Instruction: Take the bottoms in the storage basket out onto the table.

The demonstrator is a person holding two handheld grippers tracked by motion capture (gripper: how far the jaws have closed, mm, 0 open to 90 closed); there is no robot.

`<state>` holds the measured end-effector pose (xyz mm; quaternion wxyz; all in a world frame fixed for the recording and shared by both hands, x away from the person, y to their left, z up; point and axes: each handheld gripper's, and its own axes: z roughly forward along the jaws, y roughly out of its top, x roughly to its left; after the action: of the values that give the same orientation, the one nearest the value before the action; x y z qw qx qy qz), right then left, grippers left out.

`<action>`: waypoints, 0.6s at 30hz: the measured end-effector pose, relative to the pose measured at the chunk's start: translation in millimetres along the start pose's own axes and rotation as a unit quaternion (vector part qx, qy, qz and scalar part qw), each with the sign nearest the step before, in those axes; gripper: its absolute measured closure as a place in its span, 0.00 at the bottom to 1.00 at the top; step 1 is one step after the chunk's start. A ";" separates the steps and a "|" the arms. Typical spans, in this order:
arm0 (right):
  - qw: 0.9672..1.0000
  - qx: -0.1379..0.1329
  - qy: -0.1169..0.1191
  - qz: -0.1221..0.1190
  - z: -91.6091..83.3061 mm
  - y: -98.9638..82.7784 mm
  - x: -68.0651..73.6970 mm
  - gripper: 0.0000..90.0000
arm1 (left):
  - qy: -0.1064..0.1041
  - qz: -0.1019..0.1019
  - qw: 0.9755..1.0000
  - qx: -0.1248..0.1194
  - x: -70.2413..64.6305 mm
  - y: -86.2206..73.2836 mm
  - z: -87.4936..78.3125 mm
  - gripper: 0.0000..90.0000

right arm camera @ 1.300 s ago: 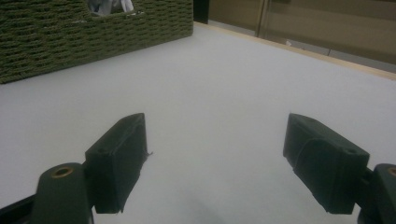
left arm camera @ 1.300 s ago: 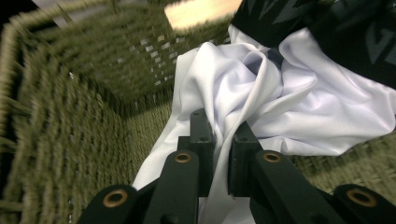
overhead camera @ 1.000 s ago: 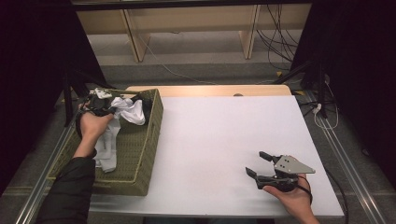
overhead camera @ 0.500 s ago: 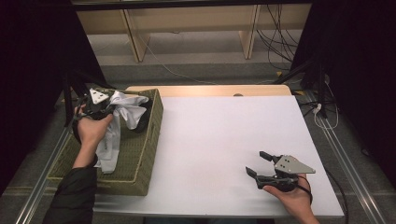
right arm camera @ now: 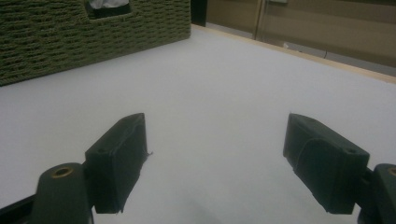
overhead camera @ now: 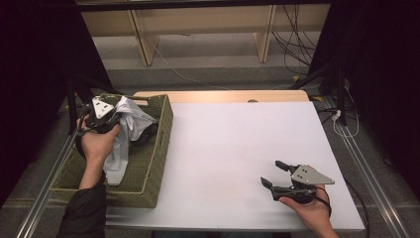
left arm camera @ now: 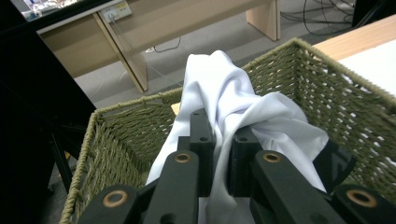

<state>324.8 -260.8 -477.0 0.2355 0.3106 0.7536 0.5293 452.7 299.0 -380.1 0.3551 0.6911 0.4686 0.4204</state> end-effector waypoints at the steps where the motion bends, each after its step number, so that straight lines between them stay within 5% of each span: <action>1: 1.000 0.000 0.000 0.000 0.1 0.0 0.0 0.25 | -0.002 -0.011 1.000 -0.007 -0.9 -1.2 -1.9 0.92; 18: 1.000 -0.002 0.001 0.001 -0.7 0.3 0.3 0.25 | -0.009 -0.048 0.998 -0.048 -3.0 1.7 -19.0 0.92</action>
<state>324.1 -261.0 -476.4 0.2351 0.3107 0.7526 0.5309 435.4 297.4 -371.9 0.4122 0.6536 0.4773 0.4183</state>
